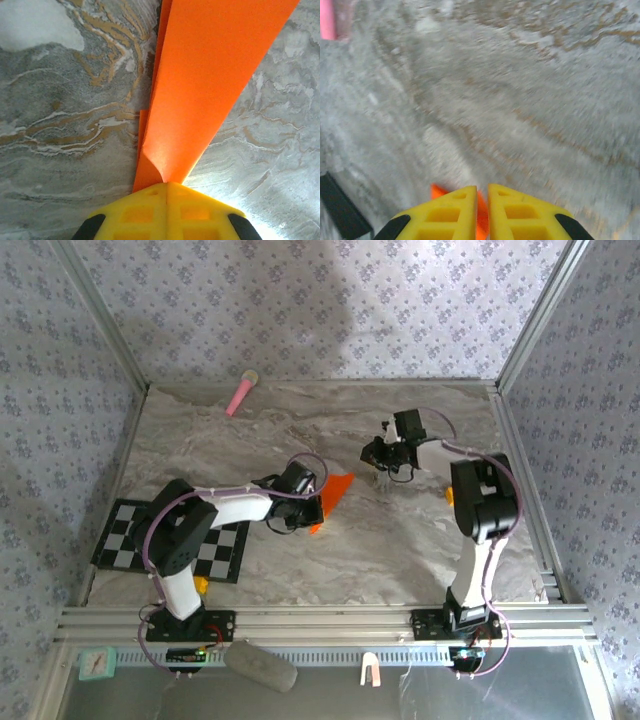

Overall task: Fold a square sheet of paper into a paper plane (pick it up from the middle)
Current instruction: Fold the wing for the fifth time at the center of the table.

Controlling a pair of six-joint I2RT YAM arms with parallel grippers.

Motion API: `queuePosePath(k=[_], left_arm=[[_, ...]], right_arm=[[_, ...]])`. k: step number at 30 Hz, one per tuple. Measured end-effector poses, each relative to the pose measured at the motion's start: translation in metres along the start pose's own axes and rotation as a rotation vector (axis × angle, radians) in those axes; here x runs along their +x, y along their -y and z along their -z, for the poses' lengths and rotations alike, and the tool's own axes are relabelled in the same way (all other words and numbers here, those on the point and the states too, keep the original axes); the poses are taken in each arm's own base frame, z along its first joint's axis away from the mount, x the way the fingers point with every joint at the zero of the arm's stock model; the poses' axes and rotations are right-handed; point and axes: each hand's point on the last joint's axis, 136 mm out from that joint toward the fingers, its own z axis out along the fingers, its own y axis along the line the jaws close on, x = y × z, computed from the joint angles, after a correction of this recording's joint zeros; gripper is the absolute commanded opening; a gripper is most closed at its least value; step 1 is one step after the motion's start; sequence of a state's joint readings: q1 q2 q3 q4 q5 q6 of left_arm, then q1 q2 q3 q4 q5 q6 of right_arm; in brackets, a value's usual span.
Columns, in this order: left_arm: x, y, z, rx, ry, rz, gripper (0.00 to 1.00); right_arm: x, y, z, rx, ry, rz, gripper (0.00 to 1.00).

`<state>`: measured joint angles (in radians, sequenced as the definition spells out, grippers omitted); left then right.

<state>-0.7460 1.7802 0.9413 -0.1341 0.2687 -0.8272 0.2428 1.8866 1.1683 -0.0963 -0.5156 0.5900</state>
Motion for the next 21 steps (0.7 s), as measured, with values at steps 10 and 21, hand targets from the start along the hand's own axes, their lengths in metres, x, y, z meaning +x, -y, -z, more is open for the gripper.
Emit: queuePosePath(k=[10, 21], left_arm=[[0.001, -0.001, 0.001, -0.002, -0.014, -0.038, 0.00], [0.007, -0.002, 0.010, -0.013, -0.035, -0.044, 0.03]], right_arm=[[0.088, -0.052, 0.002, -0.093, -0.135, 0.067, 0.09], [0.152, -0.040, -0.047, -0.047, -0.319, 0.002, 0.07]])
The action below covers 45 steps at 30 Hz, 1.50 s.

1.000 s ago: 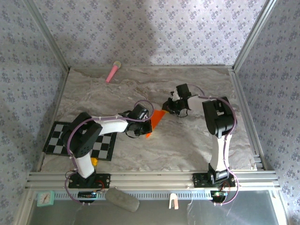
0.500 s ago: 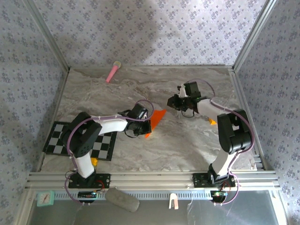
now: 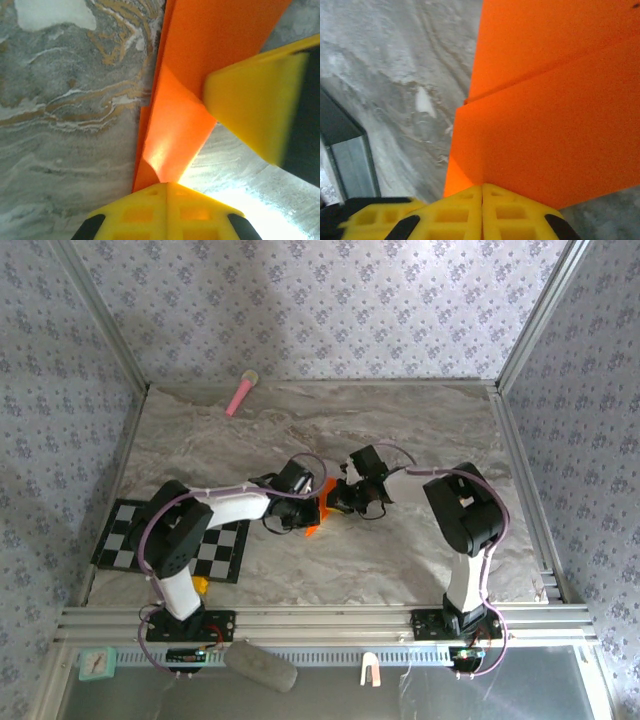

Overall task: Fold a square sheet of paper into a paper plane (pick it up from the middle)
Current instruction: Fold the wing for the fifth time at the center of the table.

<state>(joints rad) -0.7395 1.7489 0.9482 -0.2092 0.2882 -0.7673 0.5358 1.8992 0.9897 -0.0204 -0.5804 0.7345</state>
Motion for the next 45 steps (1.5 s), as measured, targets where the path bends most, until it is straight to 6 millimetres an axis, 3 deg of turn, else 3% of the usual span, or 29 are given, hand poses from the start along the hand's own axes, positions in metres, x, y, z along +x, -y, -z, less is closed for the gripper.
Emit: queuePosePath(k=[6, 14, 26, 45], left_arm=[[0.003, 0.002, 0.009, 0.003, -0.008, 0.002, 0.06], [0.010, -0.014, 0.011, -0.044, -0.048, 0.039, 0.06], [0.004, -0.020, 0.012, -0.051, -0.042, 0.062, 0.06], [0.020, -0.022, 0.007, -0.071, -0.115, 0.007, 0.00]], right_arm=[[-0.008, -0.005, -0.006, -0.003, 0.000, 0.004, 0.07], [-0.008, -0.006, -0.007, 0.009, -0.004, 0.007, 0.07], [-0.008, -0.006, -0.007, 0.012, -0.008, 0.019, 0.07], [-0.005, -0.008, -0.011, 0.043, -0.034, 0.013, 0.07]])
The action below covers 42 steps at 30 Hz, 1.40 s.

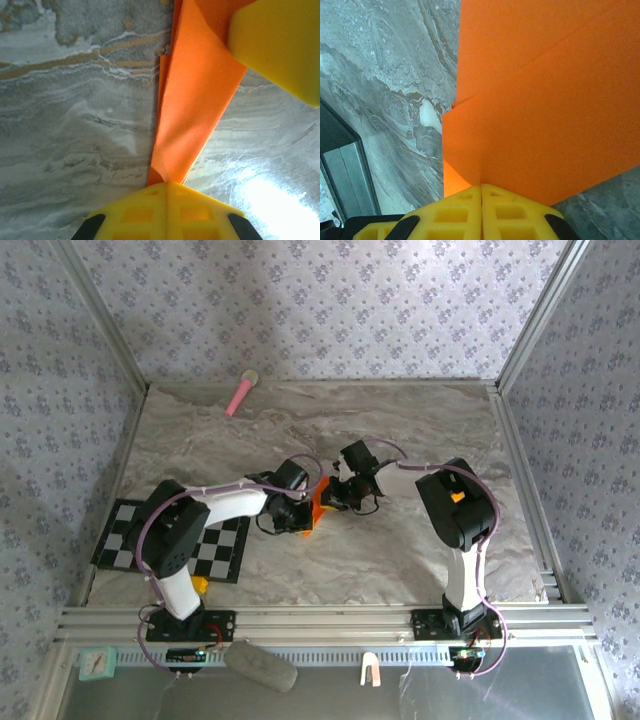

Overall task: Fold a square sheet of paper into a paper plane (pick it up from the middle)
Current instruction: Fold the wing for the fifth time at the center of the table, then turn over the paper plane at the center of the table.

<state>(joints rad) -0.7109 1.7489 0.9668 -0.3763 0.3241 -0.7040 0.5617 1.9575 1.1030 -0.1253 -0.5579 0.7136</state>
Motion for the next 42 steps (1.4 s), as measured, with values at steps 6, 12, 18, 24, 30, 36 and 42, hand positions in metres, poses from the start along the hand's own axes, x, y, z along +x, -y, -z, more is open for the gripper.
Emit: queuePosePath(k=[6, 12, 18, 24, 30, 36, 42], left_arm=[[0.003, -0.001, 0.001, -0.013, -0.012, -0.012, 0.00], [0.009, -0.004, 0.005, -0.028, -0.038, -0.014, 0.03], [0.014, -0.001, 0.029, -0.025, -0.026, -0.028, 0.17], [-0.014, 0.001, 0.085, 0.016, 0.156, -0.006, 0.38], [-0.036, -0.021, 0.133, 0.021, 0.336, 0.076, 0.61], [-0.036, -0.053, 0.142, -0.013, 0.395, 0.152, 0.81], [-0.036, -0.067, 0.146, -0.026, 0.436, 0.171, 0.92]], right_arm=[[0.001, -0.001, 0.000, -0.001, -0.005, 0.000, 0.07], [0.001, -0.001, 0.000, -0.001, -0.005, 0.002, 0.08], [0.001, -0.003, 0.002, 0.003, -0.006, 0.022, 0.19], [-0.002, -0.016, 0.030, 0.033, 0.049, 0.070, 0.41], [-0.002, -0.031, 0.063, 0.118, 0.155, 0.124, 0.60], [0.007, -0.016, 0.066, 0.270, 0.199, 0.077, 0.67], [0.010, -0.019, 0.054, 0.344, 0.221, 0.025, 0.69]])
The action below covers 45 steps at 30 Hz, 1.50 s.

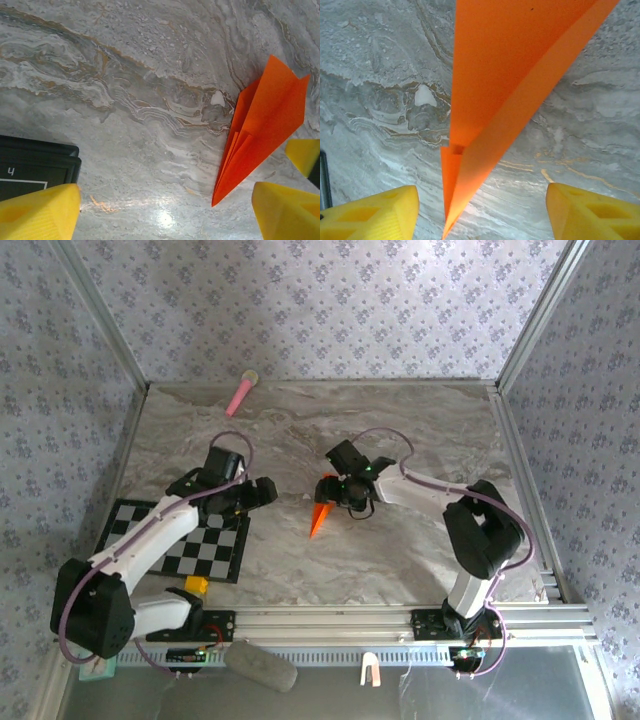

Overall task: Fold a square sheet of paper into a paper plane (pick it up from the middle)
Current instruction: Turn over the paper plane at the center of the table.

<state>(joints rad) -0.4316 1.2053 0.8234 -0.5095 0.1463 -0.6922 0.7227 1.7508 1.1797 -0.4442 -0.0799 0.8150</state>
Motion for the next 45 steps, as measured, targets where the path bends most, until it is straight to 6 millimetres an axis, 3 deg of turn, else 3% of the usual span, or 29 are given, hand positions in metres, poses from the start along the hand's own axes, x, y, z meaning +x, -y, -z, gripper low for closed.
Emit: queuePosePath(k=[4, 21, 23, 29, 36, 45], left_arm=[[-0.001, -0.003, 0.001, 0.000, 0.015, 0.000, 0.94], [-0.003, -0.005, -0.006, -0.002, 0.013, 0.007, 0.97], [-0.002, -0.005, -0.008, -0.004, 0.007, 0.008, 0.97], [0.004, -0.005, -0.017, 0.000, -0.037, 0.016, 0.97], [0.006, 0.013, -0.028, 0.097, -0.078, 0.027, 0.96], [0.029, 0.042, -0.054, 0.204, -0.169, 0.026, 0.75]], right_arm=[[-0.005, -0.008, -0.011, 0.025, 0.018, -0.043, 0.63], [0.004, 0.020, -0.037, 0.092, -0.035, -0.153, 0.16], [0.011, 0.032, -0.041, 0.106, -0.059, -0.167, 0.14], [0.010, 0.036, -0.040, 0.050, -0.065, -0.175, 0.11], [0.010, 0.036, -0.040, -0.033, -0.077, -0.140, 0.09], [0.010, 0.035, -0.040, -0.184, -0.104, -0.067, 0.08]])
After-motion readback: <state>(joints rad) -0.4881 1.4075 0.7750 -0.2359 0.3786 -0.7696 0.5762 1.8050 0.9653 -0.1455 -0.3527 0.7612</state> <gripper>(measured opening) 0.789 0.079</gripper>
